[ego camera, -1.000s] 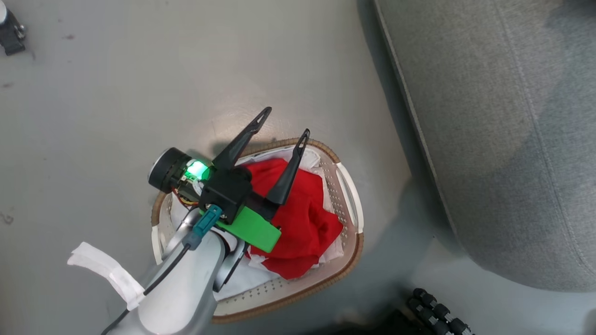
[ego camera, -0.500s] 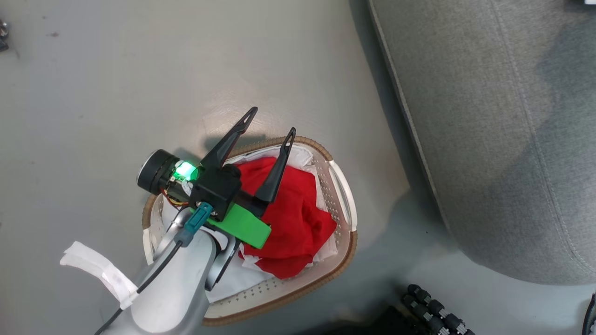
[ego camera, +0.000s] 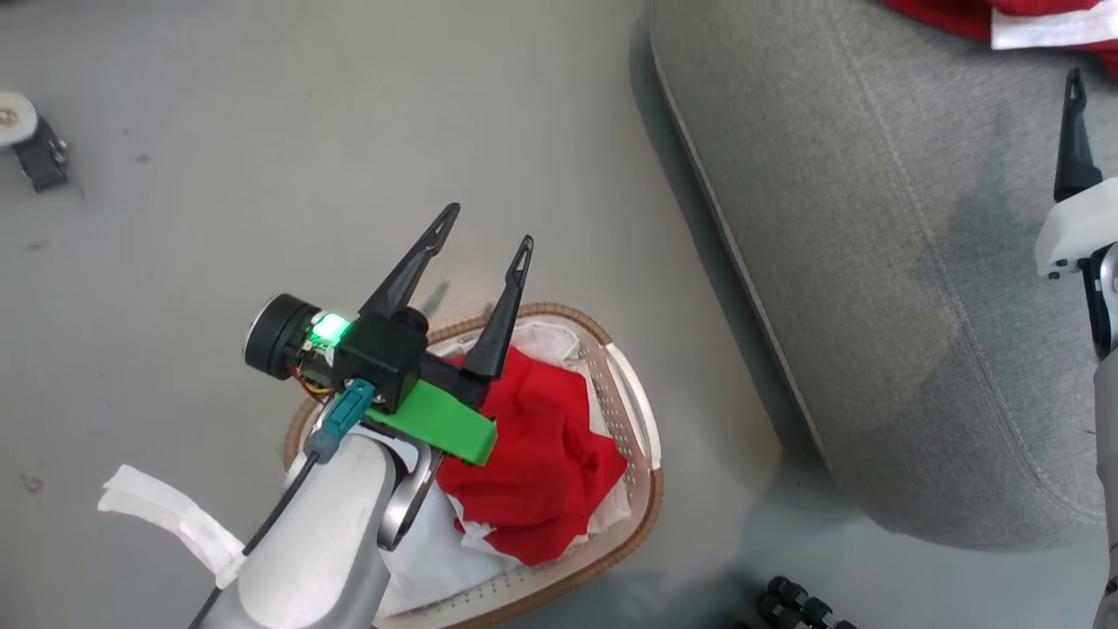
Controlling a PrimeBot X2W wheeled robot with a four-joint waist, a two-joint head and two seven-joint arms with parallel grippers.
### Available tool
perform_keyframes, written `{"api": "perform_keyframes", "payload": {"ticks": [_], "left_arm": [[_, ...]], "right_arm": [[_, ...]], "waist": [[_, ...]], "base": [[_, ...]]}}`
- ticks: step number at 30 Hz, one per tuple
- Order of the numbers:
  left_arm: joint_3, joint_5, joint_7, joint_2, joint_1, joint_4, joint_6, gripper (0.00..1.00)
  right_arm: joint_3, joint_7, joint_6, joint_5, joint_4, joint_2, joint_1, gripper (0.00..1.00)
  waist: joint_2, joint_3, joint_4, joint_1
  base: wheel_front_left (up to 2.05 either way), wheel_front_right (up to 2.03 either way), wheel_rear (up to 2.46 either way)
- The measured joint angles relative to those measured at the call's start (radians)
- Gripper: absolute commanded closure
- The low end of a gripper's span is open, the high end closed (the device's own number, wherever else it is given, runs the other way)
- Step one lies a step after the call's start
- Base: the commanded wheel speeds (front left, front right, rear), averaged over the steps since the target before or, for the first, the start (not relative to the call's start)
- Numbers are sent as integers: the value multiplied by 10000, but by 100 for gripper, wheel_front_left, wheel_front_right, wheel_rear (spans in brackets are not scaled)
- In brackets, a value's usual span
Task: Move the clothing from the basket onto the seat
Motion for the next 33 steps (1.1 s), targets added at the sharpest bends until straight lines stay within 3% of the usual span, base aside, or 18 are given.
{"api": "perform_keyframes", "payload": {"ticks": [12,21,28,33], "left_arm": [[1394,-343,-2,-405,823,10,96,0],[2706,-472,-2,-633,1872,165,196,0],[3664,-608,-2,-794,2911,188,332,0],[4174,-623,-2,-828,3596,155,359,0]], "right_arm": [[1198,0,0,533,-685,17,289,0],[1988,0,0,1032,-984,949,699,0],[2531,0,0,1315,-1227,1718,2052,0],[2734,0,0,1664,-1664,1904,3098,0]], "waist": [[-1,-1702,584,-1],[0,-2880,1402,-1],[0,-3759,1910,-1],[0,-4305,2195,-1]], "base": [[0,0,0],[0,0,0],[0,0,0],[0,0,0]]}}
